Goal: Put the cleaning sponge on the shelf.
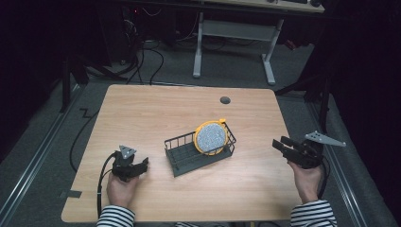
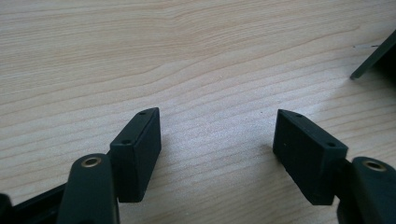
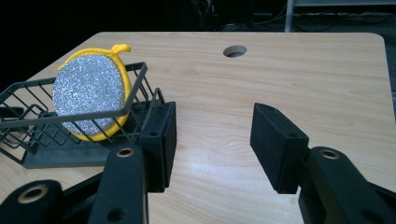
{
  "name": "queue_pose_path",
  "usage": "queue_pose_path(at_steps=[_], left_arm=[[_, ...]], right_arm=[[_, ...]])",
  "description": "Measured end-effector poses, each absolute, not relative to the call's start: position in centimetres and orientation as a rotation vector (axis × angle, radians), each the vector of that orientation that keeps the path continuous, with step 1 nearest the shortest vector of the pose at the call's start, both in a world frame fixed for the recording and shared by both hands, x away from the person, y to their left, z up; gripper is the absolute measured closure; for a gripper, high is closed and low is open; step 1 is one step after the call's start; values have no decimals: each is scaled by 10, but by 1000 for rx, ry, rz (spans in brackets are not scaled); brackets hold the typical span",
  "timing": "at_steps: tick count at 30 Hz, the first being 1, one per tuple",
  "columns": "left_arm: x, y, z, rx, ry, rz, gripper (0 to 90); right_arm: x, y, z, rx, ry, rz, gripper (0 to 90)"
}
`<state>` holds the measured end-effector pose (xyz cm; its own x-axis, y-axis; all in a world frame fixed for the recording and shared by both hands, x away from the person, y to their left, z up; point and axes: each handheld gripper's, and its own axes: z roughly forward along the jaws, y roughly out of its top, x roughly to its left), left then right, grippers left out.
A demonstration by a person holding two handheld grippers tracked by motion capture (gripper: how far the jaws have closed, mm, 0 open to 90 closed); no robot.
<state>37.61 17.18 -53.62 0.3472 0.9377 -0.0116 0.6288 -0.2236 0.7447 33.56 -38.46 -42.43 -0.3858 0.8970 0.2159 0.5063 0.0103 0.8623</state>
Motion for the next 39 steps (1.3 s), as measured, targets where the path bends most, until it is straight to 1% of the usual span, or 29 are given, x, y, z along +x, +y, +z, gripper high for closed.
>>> queue_pose_path(at_steps=[11,15,16,27,39], left_arm=[[376,172,-536,1949,1365,596,330],[376,172,-536,1946,1367,597,330],[376,172,-536,1946,1367,597,330],[376,172,-536,1946,1368,595,329],[376,172,-536,1946,1368,595,329]], right_arm=[[328,-390,-444,1487,1884,1337,513],[326,-391,-454,1503,1881,1350,511],[324,-392,-462,1508,1883,1346,511],[326,-390,-493,1591,1885,1277,502],[333,-380,-513,1597,1929,1146,492]])
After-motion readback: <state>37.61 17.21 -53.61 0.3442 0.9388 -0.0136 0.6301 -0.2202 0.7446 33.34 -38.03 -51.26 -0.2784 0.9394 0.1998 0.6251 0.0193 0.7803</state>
